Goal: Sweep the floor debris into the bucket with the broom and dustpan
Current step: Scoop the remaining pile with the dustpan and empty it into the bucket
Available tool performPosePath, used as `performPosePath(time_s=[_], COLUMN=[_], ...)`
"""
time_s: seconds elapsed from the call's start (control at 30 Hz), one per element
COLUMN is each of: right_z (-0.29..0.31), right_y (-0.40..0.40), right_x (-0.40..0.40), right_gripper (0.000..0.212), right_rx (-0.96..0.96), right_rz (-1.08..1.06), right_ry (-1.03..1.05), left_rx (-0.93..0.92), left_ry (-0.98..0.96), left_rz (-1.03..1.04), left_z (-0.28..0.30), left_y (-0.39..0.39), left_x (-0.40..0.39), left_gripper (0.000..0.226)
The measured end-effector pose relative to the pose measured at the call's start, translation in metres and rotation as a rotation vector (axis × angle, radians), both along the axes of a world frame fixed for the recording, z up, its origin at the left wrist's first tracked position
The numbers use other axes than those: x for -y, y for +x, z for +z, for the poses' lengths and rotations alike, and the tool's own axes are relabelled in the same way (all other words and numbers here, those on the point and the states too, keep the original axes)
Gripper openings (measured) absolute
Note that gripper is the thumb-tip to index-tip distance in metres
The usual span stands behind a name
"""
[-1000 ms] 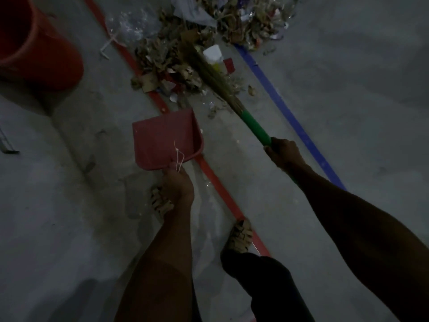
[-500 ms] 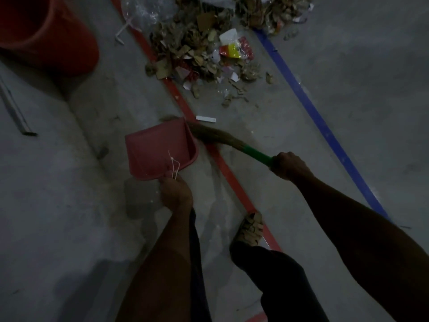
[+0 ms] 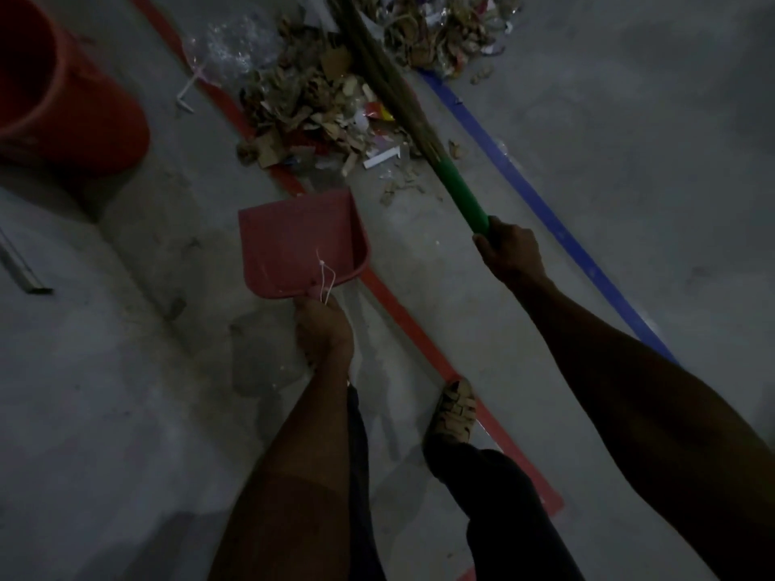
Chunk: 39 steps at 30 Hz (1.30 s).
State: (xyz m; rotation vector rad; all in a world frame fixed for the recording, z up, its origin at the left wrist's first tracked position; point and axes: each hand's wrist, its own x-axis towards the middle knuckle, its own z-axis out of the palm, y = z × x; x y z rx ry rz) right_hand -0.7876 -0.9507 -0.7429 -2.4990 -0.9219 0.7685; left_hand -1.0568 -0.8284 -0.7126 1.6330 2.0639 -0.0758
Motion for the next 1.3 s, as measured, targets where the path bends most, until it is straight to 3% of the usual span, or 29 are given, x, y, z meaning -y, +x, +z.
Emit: performPosePath(time_s=[0.37, 0.47, 0.7, 0.8, 0.9, 1.13, 1.3], right_z=[-0.025, -0.036, -0.071, -0.08, -0.068, -0.003, 0.031], right_y=[-0.04, -0.059, -0.085, -0.094, -0.105, -0.095, -0.048], right_x=[-0.04, -0.051, -0.09, -0.103, -0.117, -0.124, -0.142], right_gripper=[0.033, 0.031, 0.028, 0.034, 0.036, 0.042, 0.042], right_rx=[-0.076, -0.117, -0.421, -0.533, -0.521, -0.282, -0.156], right_rz=[-0.408, -0.557, -0.929, -0.879, -0.758, -0.541, -0.52], right_ry=[0.067, 0.05, -0.083, -0.162, -0.147, 0.016, 0.111], left_rx=[0.083, -0.014, -0.096, -0.092, -0.05, 0.032, 0.027], left_ry=[0.061, 0.066, 0.054, 0.053, 0.076, 0.114, 0.104], left_rz=[-0.36, -0.462, -0.519, -0.505, -0.515, -0.507, -0.486], left_z=[-0.013, -0.019, -0.031, -0.038, -0.039, -0.019, 0.004], left_y=[0.013, 0.014, 0.006, -0.003, -0.011, -0.013, 0.014], left_x=[-0.086, -0.113, -0.166, -0.177, -0.184, -0.218, -0.232], left_gripper=[0.04, 0.045, 0.044, 0.043, 0.043, 0.045, 0.043])
